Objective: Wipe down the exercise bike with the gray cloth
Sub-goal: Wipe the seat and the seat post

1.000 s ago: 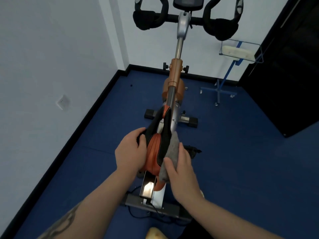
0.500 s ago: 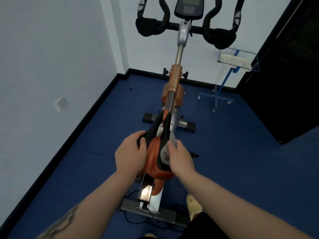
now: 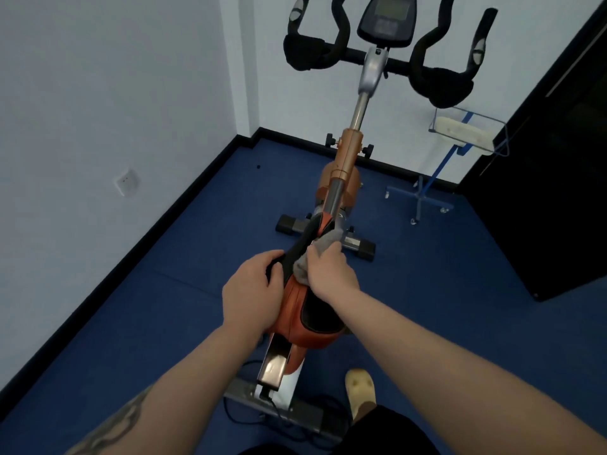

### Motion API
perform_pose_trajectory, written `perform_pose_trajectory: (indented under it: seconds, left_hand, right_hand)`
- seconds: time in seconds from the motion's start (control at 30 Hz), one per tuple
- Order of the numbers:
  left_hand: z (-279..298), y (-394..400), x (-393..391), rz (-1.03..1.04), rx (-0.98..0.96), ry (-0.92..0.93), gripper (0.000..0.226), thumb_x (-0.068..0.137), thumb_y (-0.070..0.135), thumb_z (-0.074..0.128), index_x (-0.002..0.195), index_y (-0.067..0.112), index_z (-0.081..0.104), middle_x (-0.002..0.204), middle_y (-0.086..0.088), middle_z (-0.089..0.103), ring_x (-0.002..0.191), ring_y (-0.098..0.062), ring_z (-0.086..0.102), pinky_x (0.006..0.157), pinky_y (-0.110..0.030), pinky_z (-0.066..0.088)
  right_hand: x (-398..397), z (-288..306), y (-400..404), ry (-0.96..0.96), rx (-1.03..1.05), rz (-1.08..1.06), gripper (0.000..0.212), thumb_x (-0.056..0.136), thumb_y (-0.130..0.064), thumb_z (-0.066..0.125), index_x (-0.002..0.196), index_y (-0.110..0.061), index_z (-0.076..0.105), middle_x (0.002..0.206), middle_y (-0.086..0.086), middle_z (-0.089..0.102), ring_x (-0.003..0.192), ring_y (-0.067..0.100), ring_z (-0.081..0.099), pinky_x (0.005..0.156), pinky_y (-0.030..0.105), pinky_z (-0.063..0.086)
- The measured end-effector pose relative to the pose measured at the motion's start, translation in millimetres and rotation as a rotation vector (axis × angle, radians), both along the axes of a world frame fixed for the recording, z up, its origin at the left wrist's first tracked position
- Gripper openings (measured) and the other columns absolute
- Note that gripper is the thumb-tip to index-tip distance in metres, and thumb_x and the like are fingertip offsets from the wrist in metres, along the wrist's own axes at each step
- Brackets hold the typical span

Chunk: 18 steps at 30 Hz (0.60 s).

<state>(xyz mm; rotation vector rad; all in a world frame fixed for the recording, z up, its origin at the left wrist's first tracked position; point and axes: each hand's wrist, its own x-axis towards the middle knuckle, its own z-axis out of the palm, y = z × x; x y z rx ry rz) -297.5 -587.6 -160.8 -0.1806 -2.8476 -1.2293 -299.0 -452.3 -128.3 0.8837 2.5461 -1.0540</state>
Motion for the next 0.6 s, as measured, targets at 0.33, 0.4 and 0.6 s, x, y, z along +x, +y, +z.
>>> perform_pose_trajectory:
  seconds: [0.33, 0.4, 0.6]
  left_hand:
    - [3, 0, 1, 0.039, 0.014, -0.026, 0.027, 0.096, 0.027, 0.053, 0.118, 0.037, 0.066, 0.114, 0.023, 0.065, 0.104, 0.003, 0.055, 0.079, -0.018, 0.039]
    - [4, 0, 3, 0.045, 0.017, -0.035, 0.026, 0.096, 0.026, 0.054, 0.117, 0.037, 0.066, 0.113, 0.024, 0.065, 0.104, 0.004, 0.056, 0.08, -0.017, 0.039]
    - [3, 1, 6, 0.147, 0.026, -0.03, 0.021, 0.095, 0.024, 0.057, 0.107, 0.039, 0.067, 0.104, 0.028, 0.063, 0.098, 0.007, 0.055, 0.078, -0.012, 0.039]
  right_hand:
    - [-44, -22, 22, 0.213, -0.046, -0.018, 0.062, 0.104, -0.044, 0.025, 0.155, -0.012, 0.009, 0.156, 0.014, 0.025, 0.131, 0.032, 0.043, 0.101, 0.04, 0.043]
    - [-37, -27, 27, 0.327, 0.047, 0.158, 0.056, 0.104, -0.041, 0.026, 0.155, -0.018, 0.016, 0.16, 0.009, 0.017, 0.141, 0.03, 0.03, 0.11, 0.042, 0.036]
    - [-63, -25, 65, 0.542, 0.357, 0.965, 0.036, 0.103, -0.039, 0.035, 0.105, -0.024, 0.069, 0.116, -0.006, 0.063, 0.125, 0.017, 0.046, 0.114, 0.043, 0.022]
